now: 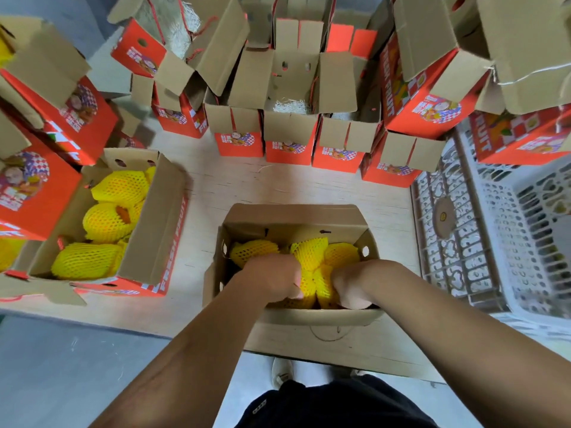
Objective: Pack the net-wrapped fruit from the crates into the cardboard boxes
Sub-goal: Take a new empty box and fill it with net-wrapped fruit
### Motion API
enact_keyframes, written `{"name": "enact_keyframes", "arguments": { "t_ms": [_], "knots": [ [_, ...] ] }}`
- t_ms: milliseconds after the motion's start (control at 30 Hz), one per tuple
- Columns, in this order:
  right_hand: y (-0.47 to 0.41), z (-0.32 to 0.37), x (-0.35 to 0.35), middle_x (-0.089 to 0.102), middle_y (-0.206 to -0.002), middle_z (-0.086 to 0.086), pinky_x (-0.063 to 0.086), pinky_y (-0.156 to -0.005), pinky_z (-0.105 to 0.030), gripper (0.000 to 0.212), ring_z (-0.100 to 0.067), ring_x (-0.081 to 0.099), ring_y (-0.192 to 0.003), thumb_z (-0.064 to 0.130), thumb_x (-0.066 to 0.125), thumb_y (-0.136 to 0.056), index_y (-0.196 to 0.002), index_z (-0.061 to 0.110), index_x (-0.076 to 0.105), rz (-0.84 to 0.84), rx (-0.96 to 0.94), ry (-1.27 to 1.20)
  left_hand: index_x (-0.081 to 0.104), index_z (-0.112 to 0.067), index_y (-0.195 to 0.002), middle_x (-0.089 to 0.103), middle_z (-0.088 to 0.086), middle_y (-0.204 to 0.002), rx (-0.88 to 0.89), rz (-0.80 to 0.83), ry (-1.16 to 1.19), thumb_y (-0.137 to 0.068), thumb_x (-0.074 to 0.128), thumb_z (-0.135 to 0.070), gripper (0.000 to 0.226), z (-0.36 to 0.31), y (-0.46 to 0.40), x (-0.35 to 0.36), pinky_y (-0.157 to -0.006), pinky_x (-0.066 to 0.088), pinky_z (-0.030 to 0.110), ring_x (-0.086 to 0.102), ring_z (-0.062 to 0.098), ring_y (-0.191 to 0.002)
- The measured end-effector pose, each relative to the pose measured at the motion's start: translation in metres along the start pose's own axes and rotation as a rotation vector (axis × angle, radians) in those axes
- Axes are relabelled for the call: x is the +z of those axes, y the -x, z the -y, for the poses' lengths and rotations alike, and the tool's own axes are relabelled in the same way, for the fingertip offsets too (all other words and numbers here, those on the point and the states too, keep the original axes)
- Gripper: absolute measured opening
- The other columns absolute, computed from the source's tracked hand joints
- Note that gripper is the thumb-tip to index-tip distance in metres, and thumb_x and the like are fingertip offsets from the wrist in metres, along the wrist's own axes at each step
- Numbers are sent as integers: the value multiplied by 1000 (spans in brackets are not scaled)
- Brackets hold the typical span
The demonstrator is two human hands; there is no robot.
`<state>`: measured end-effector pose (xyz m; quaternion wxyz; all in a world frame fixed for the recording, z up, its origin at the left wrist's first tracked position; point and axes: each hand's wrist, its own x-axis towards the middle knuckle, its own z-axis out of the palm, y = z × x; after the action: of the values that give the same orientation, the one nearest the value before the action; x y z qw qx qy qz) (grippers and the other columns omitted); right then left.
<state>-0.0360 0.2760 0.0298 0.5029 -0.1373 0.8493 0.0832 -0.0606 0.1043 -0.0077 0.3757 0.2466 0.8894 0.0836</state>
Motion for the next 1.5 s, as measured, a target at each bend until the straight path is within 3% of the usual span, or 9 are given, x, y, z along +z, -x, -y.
{"name": "enact_keyframes", "arguments": {
  "t_ms": [200, 400, 600, 733, 900, 967, 1100, 1233, 1500],
  "knots": [
    [34, -30, 14, 58, -83, 3, 52, -77, -36, 20, -28, 61, -90, 33, 46, -102, -89, 24, 58, -423, -17, -265, 59, -25, -106, 66, -2, -116, 55, -239, -49, -104, 44, -35, 18, -63, 8, -25, -85, 46, 36, 62, 25, -109],
    [91, -117, 53, 62, -90, 6, 52, -76, -38, 20, -22, 62, -89, 20, 47, -98, -94, 30, 64, -794, -10, -552, 46, -24, -104, 61, -3, -99, 238, -515, -17, -106, 47, -37, 13, -170, -20, -41, -79, 53, 40, 60, 20, -87],
    [127, -256, 138, 50, -69, 10, 30, -55, -24, 33, -12, 50, -66, 12, 51, -96, -69, 31, 48, -977, 148, -795, 45, -23, -101, 59, -3, -90, 399, -582, 47, -103, 50, -34, 12, -326, -90, -28, -72, 49, 44, 63, 29, -85],
    [158, -366, 209, 72, -88, 1, 47, -74, -36, 18, -17, 64, -85, 9, 58, -90, -89, 21, 72, -1107, 244, -996, 39, -28, -100, 58, -3, -80, 492, -515, 109, -103, 51, -36, 15, -454, -141, -12, -61, 48, 40, 60, 25, -72],
    [184, -488, 281, 67, -72, 21, 39, -58, -8, 34, 6, 59, -69, 7, 58, -89, -76, 38, 64, -1188, 348, -1254, 41, -20, -96, 50, -1, -80, 676, -472, 38, -100, 57, -29, 18, -590, -219, 1, -59, 42, 46, 56, 31, -74],
    [182, -527, 298, 71, -79, 13, 45, -65, -22, 26, -5, 64, -77, 8, 58, -90, -84, 31, 68, -1183, 392, -1294, 40, -23, -91, 48, 2, -74, 669, -468, -36, -99, 58, -29, 21, -625, -254, 5, -56, 30, 39, 57, 36, -74],
    [149, -594, 307, 69, -119, -6, 50, -86, -34, 33, -28, 64, -112, 22, 60, -93, -126, 24, 62, -1017, 436, -1238, 62, -24, -93, 70, 7, -92, 463, -455, -385, -103, 44, -46, 30, -660, -317, 9, -63, 38, 34, 69, 35, -92],
    [107, -640, 290, 52, -135, -9, 49, -94, -45, 45, -37, 53, -127, 27, 60, -95, -138, 26, 47, -873, 473, -659, 67, -22, -94, 67, 3, -87, 382, -484, -580, -99, 51, -40, 25, -672, -352, -11, -64, 37, 33, 70, 34, -91],
    [38, -651, 293, 31, -146, -2, 31, -108, -47, 68, -36, 31, -131, 26, 64, -90, -148, 22, 30, -936, 398, -461, 45, -24, -79, 54, -3, -73, 341, -732, -341, -92, 57, -31, 19, -660, -369, -11, -82, 37, 41, 54, 27, -83]
  ]
}}
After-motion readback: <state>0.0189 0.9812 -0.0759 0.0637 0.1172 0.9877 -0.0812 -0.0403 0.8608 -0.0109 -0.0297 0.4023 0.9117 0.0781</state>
